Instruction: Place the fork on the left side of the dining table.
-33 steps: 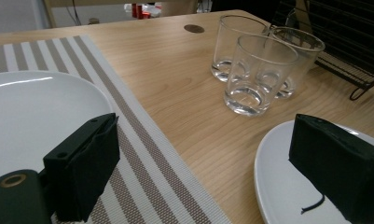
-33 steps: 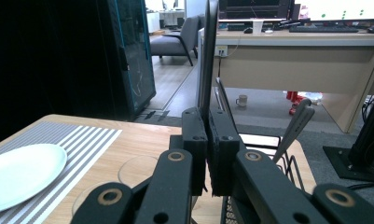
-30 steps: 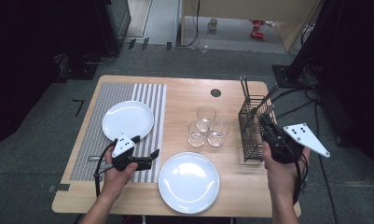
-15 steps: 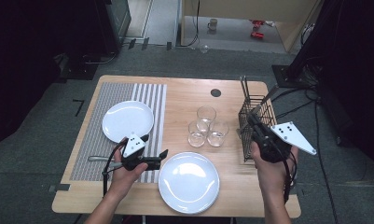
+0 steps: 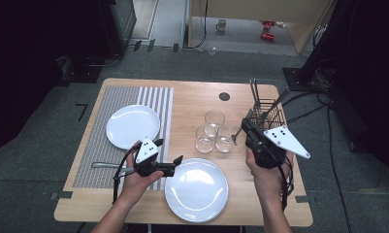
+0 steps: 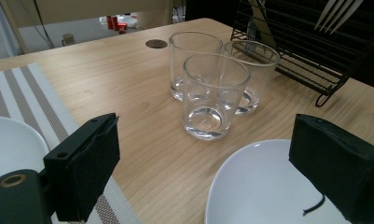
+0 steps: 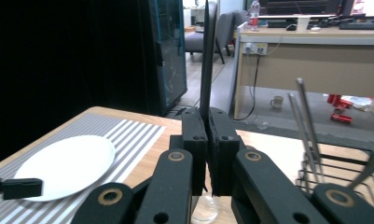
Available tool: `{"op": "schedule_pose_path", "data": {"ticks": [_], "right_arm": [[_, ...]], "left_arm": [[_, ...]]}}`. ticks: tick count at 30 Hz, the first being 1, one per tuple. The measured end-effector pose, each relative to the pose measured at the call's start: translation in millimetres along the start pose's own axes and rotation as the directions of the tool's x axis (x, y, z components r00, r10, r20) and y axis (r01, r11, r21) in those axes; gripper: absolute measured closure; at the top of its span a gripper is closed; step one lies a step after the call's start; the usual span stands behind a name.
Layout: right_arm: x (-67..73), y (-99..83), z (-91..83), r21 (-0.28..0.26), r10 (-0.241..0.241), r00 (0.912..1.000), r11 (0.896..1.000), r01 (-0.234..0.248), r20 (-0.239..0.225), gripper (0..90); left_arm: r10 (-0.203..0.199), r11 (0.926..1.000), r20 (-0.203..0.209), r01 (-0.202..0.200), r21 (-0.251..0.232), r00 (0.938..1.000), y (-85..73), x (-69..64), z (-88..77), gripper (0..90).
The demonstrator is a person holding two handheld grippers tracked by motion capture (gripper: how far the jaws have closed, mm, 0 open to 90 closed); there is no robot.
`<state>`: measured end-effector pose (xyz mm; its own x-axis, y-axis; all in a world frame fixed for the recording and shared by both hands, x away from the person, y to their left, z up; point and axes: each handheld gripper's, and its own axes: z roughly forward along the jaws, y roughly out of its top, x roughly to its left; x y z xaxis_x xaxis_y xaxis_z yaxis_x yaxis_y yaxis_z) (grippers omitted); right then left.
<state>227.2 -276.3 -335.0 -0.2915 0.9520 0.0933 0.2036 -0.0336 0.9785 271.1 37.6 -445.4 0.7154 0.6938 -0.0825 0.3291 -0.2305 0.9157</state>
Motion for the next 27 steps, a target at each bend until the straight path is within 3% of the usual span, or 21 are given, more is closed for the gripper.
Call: {"op": "schedule_pose_path", "data": {"ticks": [8, 21, 27], "right_arm": [[17.7, -1.5, 7.5, 0.003, -0.004, 0.9993, 1.000, 0.004, -0.038, 87.5], [41.1, -4.7, 15.7, 0.005, 0.002, 0.9962, 1.000, -0.002, -0.088, 87.5], [49.7, -6.2, 17.2, 0.011, 0.002, 0.9938, 1.000, -0.001, -0.111, 87.5]], "left_arm": [[-0.006, 0.9999, 0.019, 0.007, -0.012, 0.9998, 1.1, -6.7, 5.0, 8.9], [0.035, 0.9990, 0.030, -0.034, -0.030, 0.9989, 5.7, -22.8, 12.6, 9.3], [0.041, 0.9988, 0.058, -0.040, -0.028, 0.9975, 8.6, -27.0, 16.1, 9.4]]}}
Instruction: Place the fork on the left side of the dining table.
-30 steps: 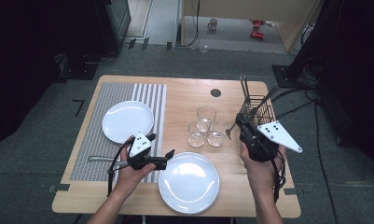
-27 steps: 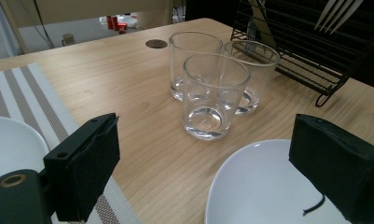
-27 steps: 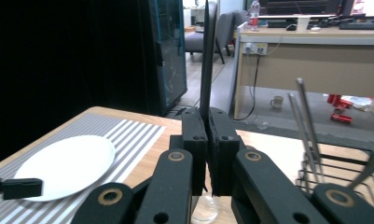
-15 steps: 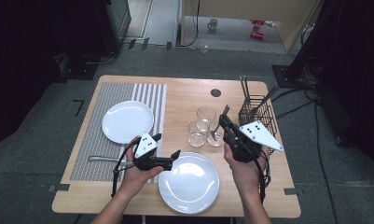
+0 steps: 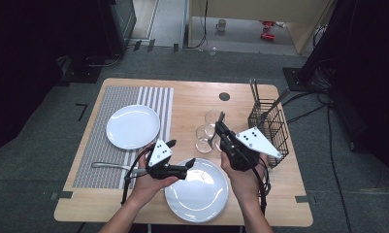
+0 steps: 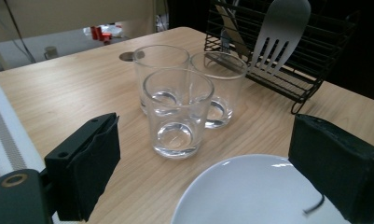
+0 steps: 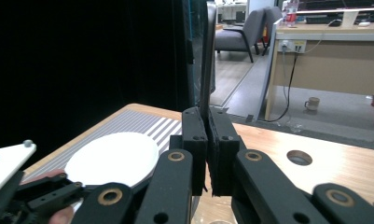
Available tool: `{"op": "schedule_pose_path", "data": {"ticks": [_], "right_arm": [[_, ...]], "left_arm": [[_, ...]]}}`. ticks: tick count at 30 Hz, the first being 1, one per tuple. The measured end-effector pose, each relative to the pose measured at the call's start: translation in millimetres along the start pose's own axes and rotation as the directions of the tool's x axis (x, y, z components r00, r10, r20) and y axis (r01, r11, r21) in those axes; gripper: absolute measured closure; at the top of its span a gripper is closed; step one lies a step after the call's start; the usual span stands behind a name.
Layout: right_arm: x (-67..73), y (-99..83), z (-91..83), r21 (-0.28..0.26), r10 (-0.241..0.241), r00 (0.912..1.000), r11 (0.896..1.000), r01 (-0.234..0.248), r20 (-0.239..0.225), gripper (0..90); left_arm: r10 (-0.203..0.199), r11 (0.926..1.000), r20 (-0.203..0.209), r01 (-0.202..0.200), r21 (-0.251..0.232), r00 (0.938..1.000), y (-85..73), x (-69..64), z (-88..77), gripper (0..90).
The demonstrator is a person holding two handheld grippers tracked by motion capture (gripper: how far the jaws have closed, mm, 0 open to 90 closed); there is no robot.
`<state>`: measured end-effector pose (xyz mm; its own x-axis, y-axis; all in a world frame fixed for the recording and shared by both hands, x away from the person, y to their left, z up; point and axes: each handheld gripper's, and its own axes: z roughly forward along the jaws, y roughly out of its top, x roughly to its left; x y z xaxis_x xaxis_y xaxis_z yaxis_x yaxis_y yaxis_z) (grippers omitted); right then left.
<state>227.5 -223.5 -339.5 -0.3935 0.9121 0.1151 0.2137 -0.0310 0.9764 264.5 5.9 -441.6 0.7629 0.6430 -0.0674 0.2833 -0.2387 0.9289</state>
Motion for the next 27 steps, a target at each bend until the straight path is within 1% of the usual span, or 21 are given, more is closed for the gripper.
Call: {"op": "schedule_pose_path", "data": {"ticks": [1, 2, 11, 12, 13, 16, 19, 20, 22, 24, 27], "right_arm": [[1.3, -0.1, 0.1, 0.000, 0.003, 1.0000, 1.000, -0.003, -0.004, 87.4], [2.3, -0.4, 0.5, -0.001, 0.001, 1.0000, 1.000, -0.001, -0.008, 87.4], [15.9, -3.0, 5.7, 0.005, 0.009, 0.9993, 1.000, -0.008, -0.036, 87.4], [17.7, -3.4, 6.6, 0.005, 0.005, 0.9993, 1.000, -0.005, -0.037, 87.4], [19.4, -3.8, 7.4, 0.006, -0.003, 0.9993, 1.000, 0.003, -0.038, 87.4], [24.9, -5.1, 9.1, 0.010, -0.005, 0.9991, 1.000, 0.006, -0.041, 87.4], [29.0, -6.0, 10.9, 0.010, 0.002, 0.9991, 1.000, -0.001, -0.043, 87.4], [30.1, -6.3, 11.3, 0.011, 0.004, 0.9991, 1.000, -0.004, -0.043, 87.4], [32.4, -7.0, 12.3, 0.010, 0.002, 0.9991, 1.000, -0.001, -0.042, 87.4], [34.4, -7.9, 13.3, 0.011, 0.002, 0.9992, 1.000, -0.002, -0.040, 87.3], [36.1, -9.2, 14.2, 0.013, 0.006, 0.9991, 1.000, -0.005, -0.041, 87.3]], "left_arm": [[0.004, 1.0000, -0.007, -0.004, -0.002, 1.0000, 0.5, -1.1, 0.4, 11.0], [0.009, 1.0000, -0.013, -0.009, -0.001, 0.9999, 1.2, -2.7, 1.6, 15.8], [0.030, 0.9995, 0.007, -0.030, -0.003, 0.9995, 6.7, -13.6, 7.5, 15.7], [0.032, 0.9995, 0.017, -0.032, -0.007, 0.9993, 6.7, -15.3, 8.4, 15.8], [0.042, 0.9991, 0.018, -0.042, -0.006, 0.9990, 6.6, -17.0, 9.4, 15.8], [0.050, 0.9987, 0.001, -0.050, 0.006, 0.9987, 6.4, -21.9, 13.9, 16.4], [0.050, 0.9984, -0.036, -0.049, 0.029, 0.9981, 6.6, -25.8, 19.0, 16.8], [0.047, 0.9984, -0.054, -0.046, 0.034, 0.9974, 6.7, -26.9, 20.4, 18.1], [0.034, 0.9990, -0.075, -0.032, 0.032, 0.9966, 7.4, -29.1, 22.1, 22.8], [0.021, 0.9996, -0.072, -0.020, 0.020, 0.9972, 8.3, -30.8, 22.0, 26.5], [0.018, 0.9998, -0.103, -0.018, 0.002, 0.9945, 10.2, -33.1, 21.0, 36.2]]}}
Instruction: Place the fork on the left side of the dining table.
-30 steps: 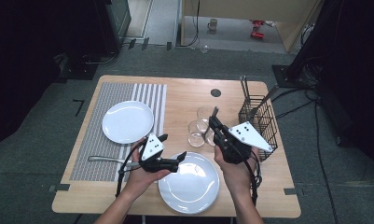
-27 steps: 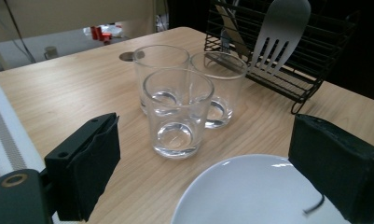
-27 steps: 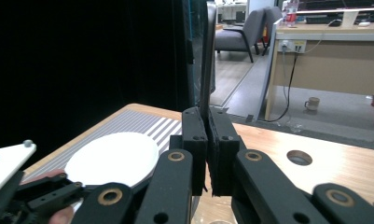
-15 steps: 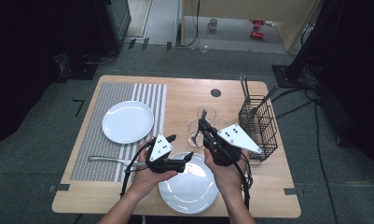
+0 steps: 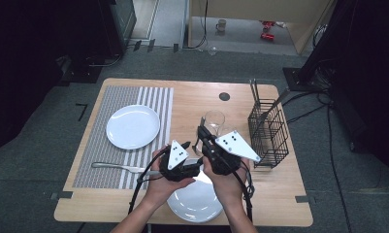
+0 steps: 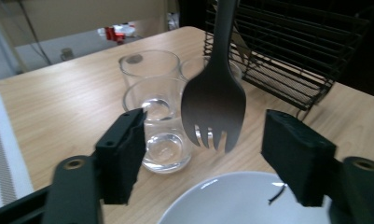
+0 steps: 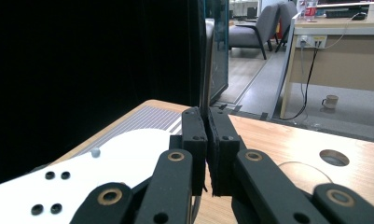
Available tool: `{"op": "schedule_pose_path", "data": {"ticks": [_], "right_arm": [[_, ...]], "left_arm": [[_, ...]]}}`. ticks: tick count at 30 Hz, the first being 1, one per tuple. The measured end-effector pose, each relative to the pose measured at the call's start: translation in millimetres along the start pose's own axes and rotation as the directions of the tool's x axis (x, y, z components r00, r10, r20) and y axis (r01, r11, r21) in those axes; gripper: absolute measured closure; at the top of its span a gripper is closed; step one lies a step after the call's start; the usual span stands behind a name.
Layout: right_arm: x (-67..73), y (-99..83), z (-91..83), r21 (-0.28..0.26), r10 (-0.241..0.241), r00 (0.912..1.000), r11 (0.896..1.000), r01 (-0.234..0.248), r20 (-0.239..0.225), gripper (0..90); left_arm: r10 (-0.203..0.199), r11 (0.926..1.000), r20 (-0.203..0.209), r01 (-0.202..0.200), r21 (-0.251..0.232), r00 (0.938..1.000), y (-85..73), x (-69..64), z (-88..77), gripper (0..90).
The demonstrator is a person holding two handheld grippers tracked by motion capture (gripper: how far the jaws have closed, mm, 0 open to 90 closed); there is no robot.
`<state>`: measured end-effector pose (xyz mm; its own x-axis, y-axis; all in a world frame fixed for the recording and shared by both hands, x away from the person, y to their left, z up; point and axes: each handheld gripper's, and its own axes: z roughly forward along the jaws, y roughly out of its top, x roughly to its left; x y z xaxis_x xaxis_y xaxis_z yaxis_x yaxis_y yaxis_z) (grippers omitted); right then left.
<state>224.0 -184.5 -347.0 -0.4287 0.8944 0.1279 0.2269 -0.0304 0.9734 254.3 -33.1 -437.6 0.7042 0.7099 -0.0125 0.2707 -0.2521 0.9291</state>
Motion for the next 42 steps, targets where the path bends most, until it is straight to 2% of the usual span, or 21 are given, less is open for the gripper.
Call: {"op": "schedule_pose_path", "data": {"ticks": [3, 7, 10, 14, 18, 20, 21, 28, 30, 34, 38, 42], "right_arm": [[1.2, -1.1, -0.1, -0.004, 0.009, 0.9999, 1.000, -0.009, 0.007, 87.4], [1.9, -2.7, -0.1, -0.008, 0.015, 0.9995, 1.000, -0.015, 0.027, 87.4], [2.1, -3.6, -0.7, -0.015, 0.030, 0.9990, 0.999, -0.029, 0.035, 87.4], [1.9, -4.5, -2.0, -0.023, 0.032, 0.9990, 0.999, -0.031, 0.033, 86.7], [1.0, -4.2, -4.0, -0.037, 0.027, 0.9996, 0.999, -0.028, -0.004, 81.4], [0.8, -4.6, -4.2, -0.040, 0.027, 0.9991, 0.999, -0.028, -0.031, 79.8], [1.1, -5.5, -3.9, -0.042, 0.020, 0.9989, 0.999, -0.022, -0.043, 78.5], [-1.6, -18.8, 1.5, -0.014, -0.003, 0.9961, 1.000, 0.002, -0.089, 77.1], [-4.1, -25.5, 4.1, -0.009, -0.016, 0.9926, 1.000, 0.015, -0.120, 77.3], [-5.9, -35.8, 9.3, 0.011, -0.039, 0.9877, 0.999, 0.041, -0.152, 80.3], [-9.5, -43.4, 14.4, 0.019, -0.020, 0.9849, 1.000, 0.023, -0.172, 81.0], [-10.6, -46.0, 16.5, 0.021, -0.006, 0.9822, 1.000, 0.010, -0.188, 84.3]], "left_arm": [[-0.010, 0.9999, -0.022, 0.010, 0.005, 0.9997, 1.0, -1.1, 0.5, 47.2], [0.030, 0.9996, -0.084, -0.030, 0.004, 0.9960, 1.6, -8.1, -1.4, 61.1], [0.037, 0.9992, -0.096, -0.036, 0.016, 0.9947, 2.7, -10.4, -1.1, 67.0], [-0.007, 0.9998, -0.081, 0.008, 0.019, 0.9967, 3.9, -4.7, -2.8, 70.0], [-0.051, 0.9986, -0.039, 0.052, 0.014, 0.9979, 4.4, 3.3, -5.3, 72.8], [-0.073, 0.9972, -0.037, 0.073, 0.014, 0.9967, 5.3, 6.1, -5.9, 76.3], [-0.085, 0.9963, -0.033, 0.086, 0.010, 0.9958, 5.6, 7.8, -6.2, 87.0], [-0.153, 0.9883, 0.003, 0.153, 0.007, 0.9883, 7.3, 21.7, -11.2, 88.6], [-0.158, 0.9874, 0.014, 0.158, 0.007, 0.9873, 7.5, 24.4, -12.6, 88.7], [-0.174, 0.9846, 0.042, 0.175, 0.000, 0.9838, 6.9, 26.7, -14.2, 88.8], [-0.160, 0.9868, 0.071, 0.161, -0.009, 0.9845, 6.4, 25.2, -15.5, 88.8], [-0.174, 0.9845, 0.091, 0.175, -0.008, 0.9805, 4.9, 24.9, -14.9, 88.8]]}}
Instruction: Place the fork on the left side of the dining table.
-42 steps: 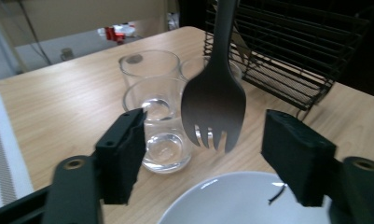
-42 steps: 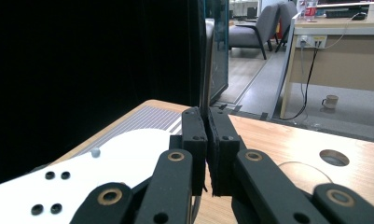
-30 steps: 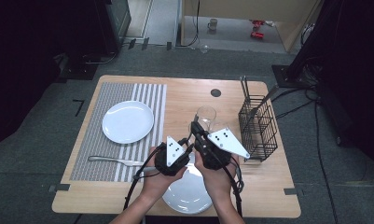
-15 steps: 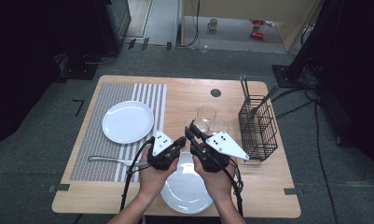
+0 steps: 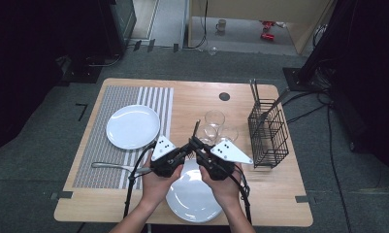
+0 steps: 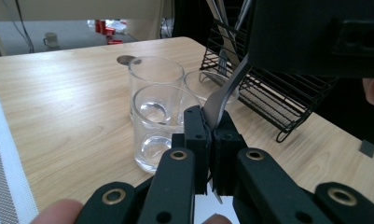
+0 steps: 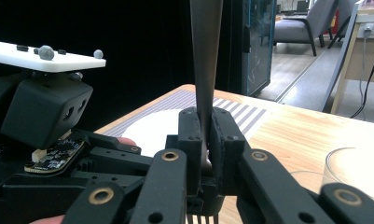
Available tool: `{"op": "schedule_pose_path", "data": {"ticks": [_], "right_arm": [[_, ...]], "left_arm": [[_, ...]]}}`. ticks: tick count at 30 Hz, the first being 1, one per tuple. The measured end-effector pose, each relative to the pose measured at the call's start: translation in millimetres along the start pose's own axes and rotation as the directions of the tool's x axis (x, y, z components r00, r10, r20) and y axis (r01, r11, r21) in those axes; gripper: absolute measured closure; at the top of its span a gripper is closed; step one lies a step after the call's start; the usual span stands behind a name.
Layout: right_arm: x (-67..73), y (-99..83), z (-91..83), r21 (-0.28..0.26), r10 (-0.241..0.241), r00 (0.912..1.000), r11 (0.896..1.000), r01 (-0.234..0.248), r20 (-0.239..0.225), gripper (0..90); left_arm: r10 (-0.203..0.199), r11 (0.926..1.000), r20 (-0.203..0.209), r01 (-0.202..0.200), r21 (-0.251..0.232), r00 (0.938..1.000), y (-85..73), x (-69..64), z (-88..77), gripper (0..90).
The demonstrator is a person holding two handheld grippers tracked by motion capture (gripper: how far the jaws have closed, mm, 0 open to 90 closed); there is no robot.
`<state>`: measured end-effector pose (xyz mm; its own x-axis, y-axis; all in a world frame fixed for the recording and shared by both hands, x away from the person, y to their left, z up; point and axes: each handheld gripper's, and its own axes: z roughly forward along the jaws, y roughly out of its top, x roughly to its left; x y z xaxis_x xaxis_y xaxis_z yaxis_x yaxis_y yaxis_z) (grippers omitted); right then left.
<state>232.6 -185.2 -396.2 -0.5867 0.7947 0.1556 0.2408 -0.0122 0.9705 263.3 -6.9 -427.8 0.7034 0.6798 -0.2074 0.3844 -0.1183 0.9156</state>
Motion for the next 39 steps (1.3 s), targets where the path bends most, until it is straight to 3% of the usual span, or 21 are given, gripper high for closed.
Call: {"op": "schedule_pose_path", "data": {"ticks": [5, 8, 13, 22, 31, 39], "right_arm": [[1.8, -1.0, 0.3, 0.015, -0.038, 0.9992, 0.999, 0.038, 0.016, 85.7], [1.7, -1.1, -0.1, 0.017, -0.041, 0.9991, 0.999, 0.041, 0.012, 85.8], [0.1, -0.3, -0.4, 0.012, -0.044, 0.9982, 0.999, 0.044, 0.040, 85.7], [-3.6, -3.4, 0.2, 0.026, -0.047, 0.9968, 0.999, 0.046, 0.064, 85.7], [-3.2, -10.4, 2.6, 0.045, -0.050, 0.9967, 0.998, 0.048, 0.063, 85.7], [3.1, -11.5, 4.1, 0.049, -0.054, 0.9975, 0.997, 0.052, 0.046, 85.7]], "left_arm": [[0.000, 1.0000, 0.016, 0.000, 0.005, 0.9999, -2.4, 1.4, 0.5, 87.7], [0.012, 0.9999, 0.043, -0.013, 0.011, 0.9990, -3.7, 0.4, 0.2, 77.8], [0.029, 0.9996, 0.046, -0.029, 0.002, 0.9985, -5.7, 1.0, -6.2, 66.6], [0.050, 0.9985, 0.049, -0.049, -0.025, 0.9975, -2.1, 8.3, -27.8, 62.0], [0.066, 0.9958, 0.034, -0.064, -0.065, 0.9972, 22.3, 4.0, -49.8, 61.5], [0.106, 0.9919, -0.017, -0.106, -0.069, 0.9943, 44.0, -0.8, -50.3, 56.3]]}}
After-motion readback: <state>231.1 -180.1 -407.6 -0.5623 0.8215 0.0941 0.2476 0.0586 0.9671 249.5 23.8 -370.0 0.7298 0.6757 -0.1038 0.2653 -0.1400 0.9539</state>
